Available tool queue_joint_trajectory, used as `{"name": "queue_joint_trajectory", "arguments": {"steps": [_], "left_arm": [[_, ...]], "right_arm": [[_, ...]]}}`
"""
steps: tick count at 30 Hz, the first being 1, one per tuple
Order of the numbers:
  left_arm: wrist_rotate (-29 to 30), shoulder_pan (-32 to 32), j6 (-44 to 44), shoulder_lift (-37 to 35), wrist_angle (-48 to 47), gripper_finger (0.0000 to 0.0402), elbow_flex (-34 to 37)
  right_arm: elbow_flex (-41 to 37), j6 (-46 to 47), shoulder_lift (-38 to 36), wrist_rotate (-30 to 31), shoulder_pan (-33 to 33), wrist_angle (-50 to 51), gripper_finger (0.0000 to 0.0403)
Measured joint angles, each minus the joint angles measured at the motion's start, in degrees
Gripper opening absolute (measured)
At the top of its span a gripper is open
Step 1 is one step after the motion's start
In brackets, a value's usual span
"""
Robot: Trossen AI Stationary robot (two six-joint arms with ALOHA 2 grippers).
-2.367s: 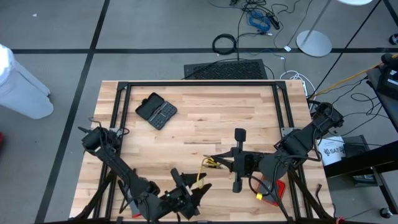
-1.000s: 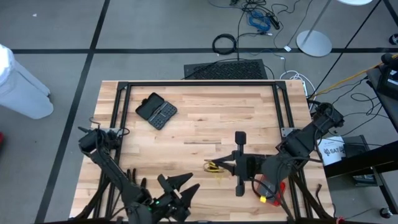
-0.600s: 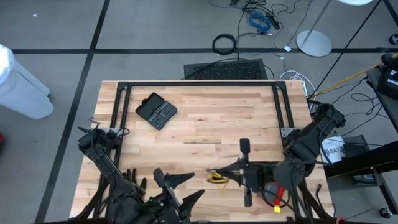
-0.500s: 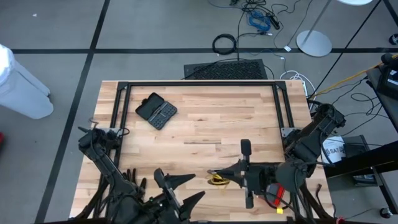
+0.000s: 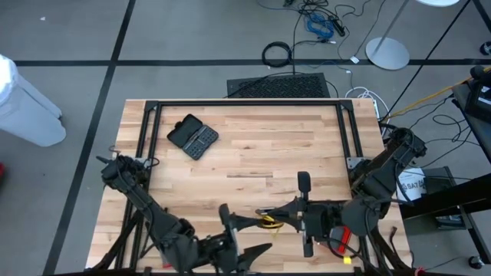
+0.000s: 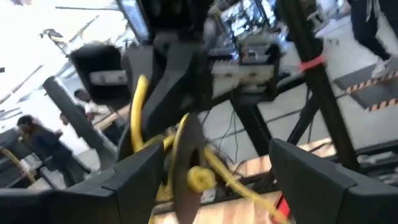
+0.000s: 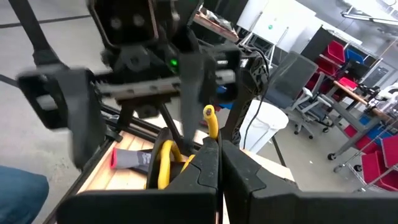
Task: Coil cords
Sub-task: Coil the yellow wire onto the spool
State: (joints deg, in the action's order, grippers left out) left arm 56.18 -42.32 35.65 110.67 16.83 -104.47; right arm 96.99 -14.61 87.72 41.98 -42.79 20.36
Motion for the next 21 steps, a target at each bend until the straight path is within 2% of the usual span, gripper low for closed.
{"name": "queue_joint_trajectory", "arguments": {"steps": [7, 16, 21], "left_arm": [[-1.7, 0.7, -2.2, 0.0, -1.5, 0.0285, 0.0], [0.1, 0.3, -2.0, 0.0, -3.8, 0.0212, 0.0], [1.1, 0.3, -1.9, 0.0, -4.1, 0.0188, 0.0]], "right_arm": [[0.0, 0.1, -0.1, 0.3, -0.8, 0.8, 0.0000], [0.0, 0.1, -0.1, 0.6, -0.8, 0.9, 0.0000], [0.0, 0.2, -0.1, 0.6, -0.8, 0.9, 0.0000]]}}
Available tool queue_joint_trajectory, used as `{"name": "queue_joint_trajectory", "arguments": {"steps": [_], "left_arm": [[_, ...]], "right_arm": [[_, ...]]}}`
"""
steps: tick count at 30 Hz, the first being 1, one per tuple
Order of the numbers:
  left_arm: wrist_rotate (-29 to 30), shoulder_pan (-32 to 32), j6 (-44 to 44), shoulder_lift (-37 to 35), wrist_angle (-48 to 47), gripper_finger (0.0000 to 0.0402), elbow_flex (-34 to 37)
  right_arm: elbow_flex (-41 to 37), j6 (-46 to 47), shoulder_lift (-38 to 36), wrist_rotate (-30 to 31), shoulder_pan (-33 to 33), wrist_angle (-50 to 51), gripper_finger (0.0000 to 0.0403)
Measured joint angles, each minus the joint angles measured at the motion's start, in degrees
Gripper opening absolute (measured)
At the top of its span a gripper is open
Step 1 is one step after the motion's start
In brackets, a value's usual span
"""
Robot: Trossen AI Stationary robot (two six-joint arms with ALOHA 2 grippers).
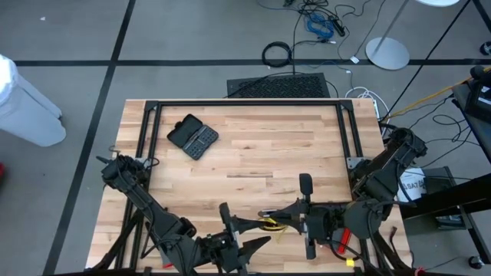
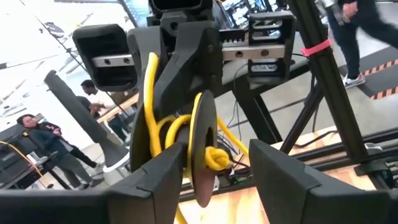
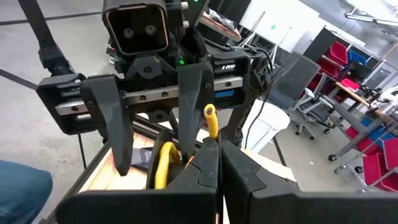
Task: Coil cords
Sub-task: Coil the yellow wire onto the spool
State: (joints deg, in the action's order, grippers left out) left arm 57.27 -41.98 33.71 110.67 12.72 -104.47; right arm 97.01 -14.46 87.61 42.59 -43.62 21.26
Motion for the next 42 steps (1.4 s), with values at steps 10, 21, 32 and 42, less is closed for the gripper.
{"name": "queue_joint_trajectory", "arguments": {"steps": [10, 21, 32, 42], "left_arm": [[0.1, 0.0, 1.7, 0.0, 0.4, 0.0120, 0.0], [0.4, 0.0, 4.4, 0.0, 0.0, 0.0009, 0.0], [0.4, -0.1, 4.6, 0.0, -1.3, 0.0003, 0.0], [1.3, 0.0, 4.6, 0.0, -2.4, 0.0001, 0.0]], "right_arm": [[0.0, 0.2, 0.0, -0.6, 0.0, 2.1, 0.0000], [0.0, 0.2, 0.0, -1.0, 0.0, 4.3, 0.0000], [0.0, 1.5, 0.0, -2.8, 0.0, 5.1, 0.0004], [0.0, 4.9, 0.0, -3.3, 0.0, 4.9, 0.0065]]}}
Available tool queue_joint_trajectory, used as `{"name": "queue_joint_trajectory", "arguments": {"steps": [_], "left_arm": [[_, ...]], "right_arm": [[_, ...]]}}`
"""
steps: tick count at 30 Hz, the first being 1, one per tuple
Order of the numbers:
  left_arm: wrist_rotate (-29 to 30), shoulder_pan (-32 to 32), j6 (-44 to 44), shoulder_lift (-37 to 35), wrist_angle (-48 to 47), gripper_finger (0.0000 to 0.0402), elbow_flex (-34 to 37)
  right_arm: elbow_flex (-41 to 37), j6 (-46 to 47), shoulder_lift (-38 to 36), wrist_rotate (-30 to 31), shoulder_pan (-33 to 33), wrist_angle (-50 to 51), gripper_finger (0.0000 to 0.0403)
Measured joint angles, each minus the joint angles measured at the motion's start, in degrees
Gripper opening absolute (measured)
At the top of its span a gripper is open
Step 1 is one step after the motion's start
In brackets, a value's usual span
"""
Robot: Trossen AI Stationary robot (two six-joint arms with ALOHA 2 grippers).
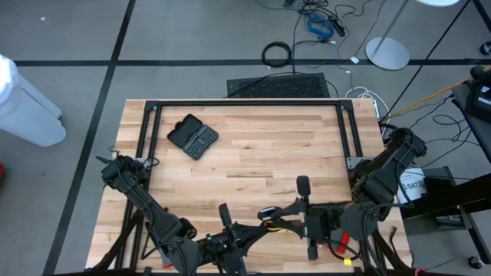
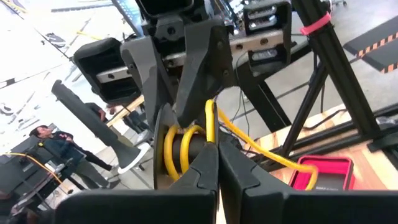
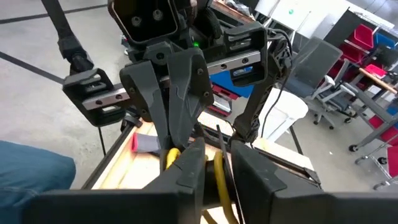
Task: Coil cords
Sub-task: Coil the yellow wire onto the spool
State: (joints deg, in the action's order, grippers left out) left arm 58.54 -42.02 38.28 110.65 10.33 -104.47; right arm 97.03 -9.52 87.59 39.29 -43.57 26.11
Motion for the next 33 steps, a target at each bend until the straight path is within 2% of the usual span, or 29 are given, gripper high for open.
{"name": "queue_joint_trajectory", "arguments": {"steps": [7, 14, 20, 27, 33], "left_arm": [[0.5, 0.0, -0.3, 0.0, -2.0, 0.0000, 0.0], [2.3, 0.0, -0.4, 0.0, -3.6, 0.0000, 0.0], [3.1, -0.5, -2.4, -0.1, -3.4, 0.0000, 0.0], [3.1, -1.4, -5.0, -2.6, -3.4, 0.0000, 0.0], [-2.7, -3.7, -4.8, -4.6, -6.2, 0.0000, 0.0]], "right_arm": [[0.0, -0.5, 0.0, 1.3, 0.0, 0.0, 0.0096], [0.0, -1.1, -0.3, 1.7, -1.1, -0.1, 0.0105], [0.0, 0.4, -2.1, 10.2, -6.0, 0.4, 0.0105], [0.0, 8.1, -1.5, 10.2, -10.7, 7.5, 0.0105], [0.0, 10.3, -1.4, 9.0, -12.1, 7.7, 0.0121]]}}
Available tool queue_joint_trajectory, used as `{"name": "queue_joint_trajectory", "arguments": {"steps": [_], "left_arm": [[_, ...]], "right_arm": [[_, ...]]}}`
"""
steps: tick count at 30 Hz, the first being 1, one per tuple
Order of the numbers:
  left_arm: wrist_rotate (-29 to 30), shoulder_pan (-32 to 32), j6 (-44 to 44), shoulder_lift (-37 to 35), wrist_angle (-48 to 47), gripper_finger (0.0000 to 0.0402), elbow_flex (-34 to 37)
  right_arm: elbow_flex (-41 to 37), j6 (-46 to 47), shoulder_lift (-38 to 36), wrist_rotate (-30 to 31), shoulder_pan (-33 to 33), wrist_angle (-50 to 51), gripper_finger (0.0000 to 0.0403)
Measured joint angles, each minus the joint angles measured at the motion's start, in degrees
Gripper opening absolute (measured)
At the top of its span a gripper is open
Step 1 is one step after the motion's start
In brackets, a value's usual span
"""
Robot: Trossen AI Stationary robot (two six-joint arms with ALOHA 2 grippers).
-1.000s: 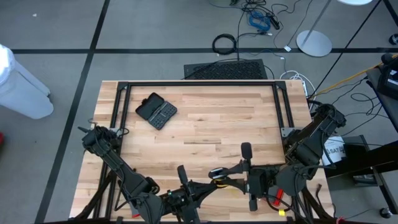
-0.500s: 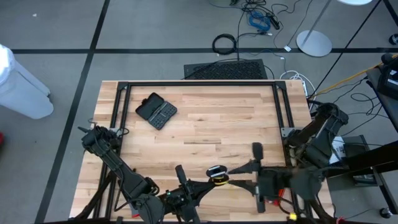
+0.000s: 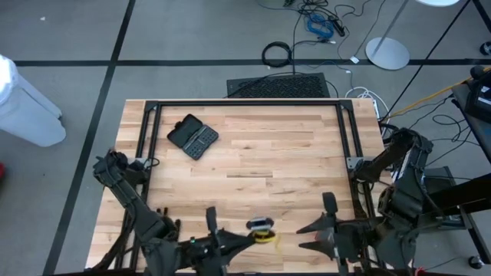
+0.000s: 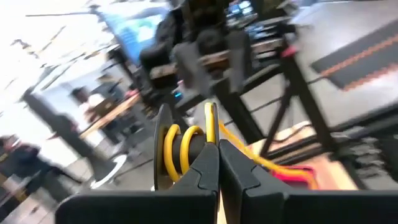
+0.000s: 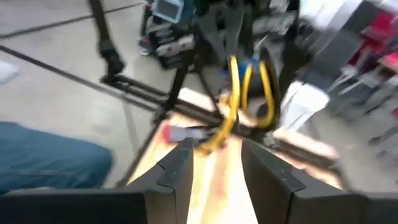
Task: Coil cords
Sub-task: Coil the yellow wire onto the spool
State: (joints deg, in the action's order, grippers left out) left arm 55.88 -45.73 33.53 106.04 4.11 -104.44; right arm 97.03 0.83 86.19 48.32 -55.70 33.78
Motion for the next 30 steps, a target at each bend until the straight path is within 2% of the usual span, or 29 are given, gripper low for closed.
{"name": "queue_joint_trajectory", "arguments": {"steps": [5, 10, 15, 21, 27, 30], "left_arm": [[-5.0, -2.2, 0.2, -1.2, -7.6, 0.0000, 0.0], [-6.3, -3.5, 3.0, -1.3, -7.2, 0.0000, 0.0], [-5.2, -4.2, 3.0, -1.4, -6.8, 0.0000, 0.0], [-4.2, -4.3, 2.8, -1.4, -6.7, 0.0000, 0.0], [-1.3, -5.7, 2.3, -1.4, -6.7, 0.0000, 0.0], [0.0, -6.9, 2.3, -1.4, -6.7, 0.0000, 0.0]], "right_arm": [[0.0, 11.9, 1.9, -7.4, 0.1, 6.6, 0.0150], [0.0, 16.4, 7.1, -9.1, 0.0, 7.9, 0.0177], [0.0, 16.6, 13.0, -9.8, 0.0, 4.6, 0.0193], [0.0, 16.3, 20.5, -13.4, 0.1, -7.7, 0.0197], [-0.1, 19.7, 27.9, -11.9, 0.5, -12.8, 0.0197], [-0.1, 22.1, 30.7, -8.1, 0.5, -12.4, 0.0197]]}}
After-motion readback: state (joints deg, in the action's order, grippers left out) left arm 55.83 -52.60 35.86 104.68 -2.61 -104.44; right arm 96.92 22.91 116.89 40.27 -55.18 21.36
